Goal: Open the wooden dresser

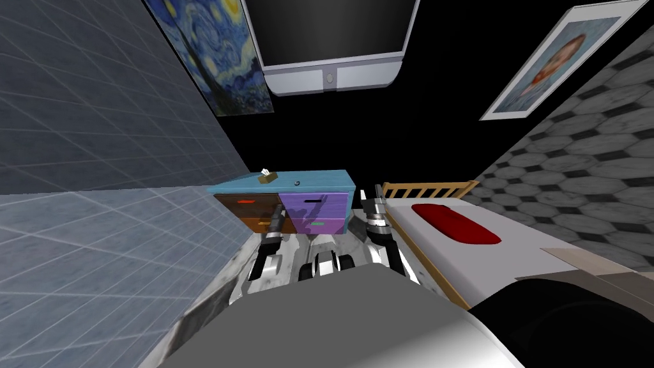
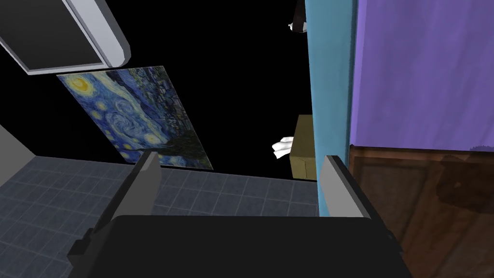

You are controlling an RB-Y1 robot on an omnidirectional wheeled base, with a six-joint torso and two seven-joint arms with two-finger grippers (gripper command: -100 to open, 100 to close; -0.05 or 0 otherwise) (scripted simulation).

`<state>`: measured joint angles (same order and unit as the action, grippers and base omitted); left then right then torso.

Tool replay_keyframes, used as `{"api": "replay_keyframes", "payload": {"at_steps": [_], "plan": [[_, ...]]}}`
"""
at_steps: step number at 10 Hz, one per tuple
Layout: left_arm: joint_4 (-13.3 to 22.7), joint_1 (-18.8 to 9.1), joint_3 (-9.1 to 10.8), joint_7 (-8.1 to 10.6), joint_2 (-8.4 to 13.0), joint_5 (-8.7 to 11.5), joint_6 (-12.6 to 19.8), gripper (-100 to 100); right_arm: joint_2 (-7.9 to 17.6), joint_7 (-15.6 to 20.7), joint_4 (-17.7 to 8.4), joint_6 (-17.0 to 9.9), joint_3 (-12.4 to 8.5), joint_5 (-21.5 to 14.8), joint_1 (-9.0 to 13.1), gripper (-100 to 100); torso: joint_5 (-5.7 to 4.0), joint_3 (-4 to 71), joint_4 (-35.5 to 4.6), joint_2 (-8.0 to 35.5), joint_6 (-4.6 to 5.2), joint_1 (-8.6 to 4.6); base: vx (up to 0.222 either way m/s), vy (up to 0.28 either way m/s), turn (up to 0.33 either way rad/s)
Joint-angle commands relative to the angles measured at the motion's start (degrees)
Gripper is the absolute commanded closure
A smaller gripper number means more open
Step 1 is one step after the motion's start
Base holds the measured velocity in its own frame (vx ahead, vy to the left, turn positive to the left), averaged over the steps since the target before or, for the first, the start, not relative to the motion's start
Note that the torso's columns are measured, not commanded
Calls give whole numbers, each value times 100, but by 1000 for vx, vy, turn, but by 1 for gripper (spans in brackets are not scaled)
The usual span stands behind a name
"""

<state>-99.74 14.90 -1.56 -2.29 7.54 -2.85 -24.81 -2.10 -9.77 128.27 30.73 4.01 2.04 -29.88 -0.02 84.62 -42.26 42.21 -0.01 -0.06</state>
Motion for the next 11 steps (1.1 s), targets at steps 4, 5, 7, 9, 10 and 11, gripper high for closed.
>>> {"api": "replay_keyframes", "payload": {"at_steps": [4,5,7,9,10,11], "plan": [[737,-300,-110,-45,83,-100,285,-100,0,0,0,0,0,0,1,0,2,-8,-4,12,0,5,79,-15,-50],[889,-360,-134,-58,68,-122,330,-100,0,0,0,0,0,0,0,0,1,-6,-3,8,1,3,93,-18,-48],[1045,-422,-159,-73,47,-145,376,-100,0,0,0,0,0,0,0,0,2,-2,-1,2,1,8,82,-5,-37],[1358,-547,-208,-101,-11,-190,468,-100,0,0,0,0,0,0,1,0,3,-12,-6,19,1,7,58,-7,-38],[1512,-608,-232,-115,-46,-212,513,-100,0,0,0,0,0,0,1,0,1,-8,-4,11,1,3,78,-10,-58],[1659,-667,-256,-129,-85,-234,556,-100,0,0,0,0,0,0,1,0,1,-3,-2,4,1,4,89,-10,-63]]}}
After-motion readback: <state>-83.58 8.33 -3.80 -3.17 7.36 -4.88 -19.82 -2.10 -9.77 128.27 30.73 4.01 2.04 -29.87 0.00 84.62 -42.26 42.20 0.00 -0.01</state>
